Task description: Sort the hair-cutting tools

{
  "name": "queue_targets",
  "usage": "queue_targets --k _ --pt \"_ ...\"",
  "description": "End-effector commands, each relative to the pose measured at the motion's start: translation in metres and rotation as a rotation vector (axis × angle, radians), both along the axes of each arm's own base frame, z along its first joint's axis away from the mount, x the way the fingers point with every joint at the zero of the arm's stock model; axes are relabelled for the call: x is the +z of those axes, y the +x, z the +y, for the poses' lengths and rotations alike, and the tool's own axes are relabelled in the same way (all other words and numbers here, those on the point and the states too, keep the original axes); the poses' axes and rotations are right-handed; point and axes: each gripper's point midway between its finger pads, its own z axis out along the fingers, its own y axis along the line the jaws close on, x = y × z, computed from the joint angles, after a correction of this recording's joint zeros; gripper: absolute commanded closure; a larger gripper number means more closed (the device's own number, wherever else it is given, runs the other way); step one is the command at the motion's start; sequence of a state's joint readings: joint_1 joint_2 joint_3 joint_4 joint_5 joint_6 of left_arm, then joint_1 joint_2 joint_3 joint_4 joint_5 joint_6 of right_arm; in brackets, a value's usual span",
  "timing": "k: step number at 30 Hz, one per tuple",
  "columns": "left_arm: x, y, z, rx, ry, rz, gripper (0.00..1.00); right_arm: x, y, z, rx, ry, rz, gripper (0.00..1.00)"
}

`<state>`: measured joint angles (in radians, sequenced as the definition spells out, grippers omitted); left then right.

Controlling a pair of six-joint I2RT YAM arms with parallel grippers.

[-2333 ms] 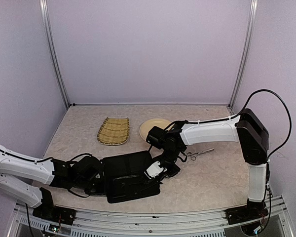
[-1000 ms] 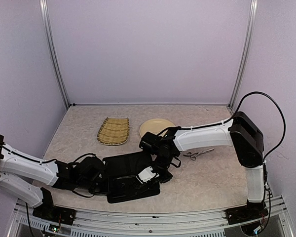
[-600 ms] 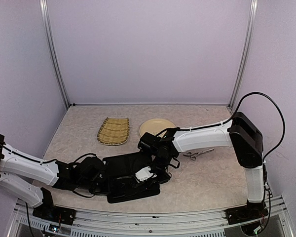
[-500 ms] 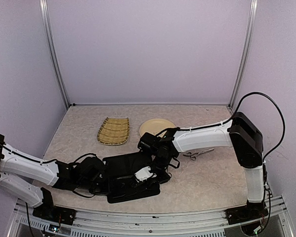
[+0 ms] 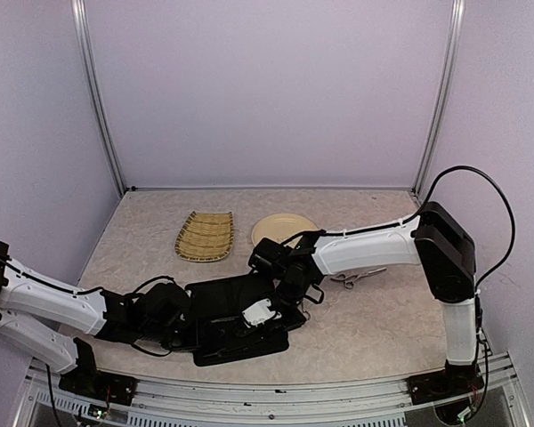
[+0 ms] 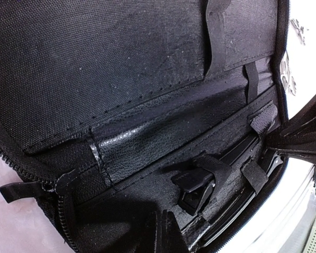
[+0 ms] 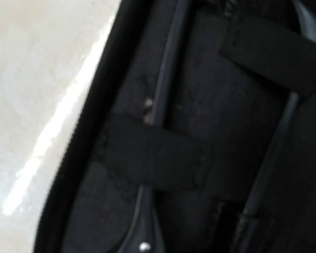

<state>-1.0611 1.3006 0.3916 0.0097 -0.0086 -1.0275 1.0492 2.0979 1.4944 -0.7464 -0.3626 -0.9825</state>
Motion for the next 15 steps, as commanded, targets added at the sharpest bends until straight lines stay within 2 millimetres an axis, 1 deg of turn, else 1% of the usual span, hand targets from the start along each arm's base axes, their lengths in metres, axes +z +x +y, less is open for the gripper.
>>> queue_targets --k 1,6,9,11,15 --pt "-0.039 -0.028 0.032 -0.042 0.169 0.109 1.0 -0.023 0.003 -0.038 -0.042 -0.141 0.005 1.0" --pt "-0.041 -0.029 0.034 -0.045 0.175 0.116 1.0 -0.025 0.008 -0.047 -0.045 -0.159 -0.01 1.0" --pt "-0.038 -0.028 0.035 -0.038 0.177 0.105 1.0 -0.023 0.012 -0.052 -0.043 -0.175 -0.032 1.0" --pt "-0.036 -0.027 0.036 -0.034 0.175 0.1 1.0 -0.019 0.015 -0.052 -0.042 -0.181 -0.044 1.0" --pt "-0.035 -0.025 0.034 -0.03 0.172 0.094 1.0 -0.012 0.017 -0.044 -0.036 -0.182 -0.055 1.0"
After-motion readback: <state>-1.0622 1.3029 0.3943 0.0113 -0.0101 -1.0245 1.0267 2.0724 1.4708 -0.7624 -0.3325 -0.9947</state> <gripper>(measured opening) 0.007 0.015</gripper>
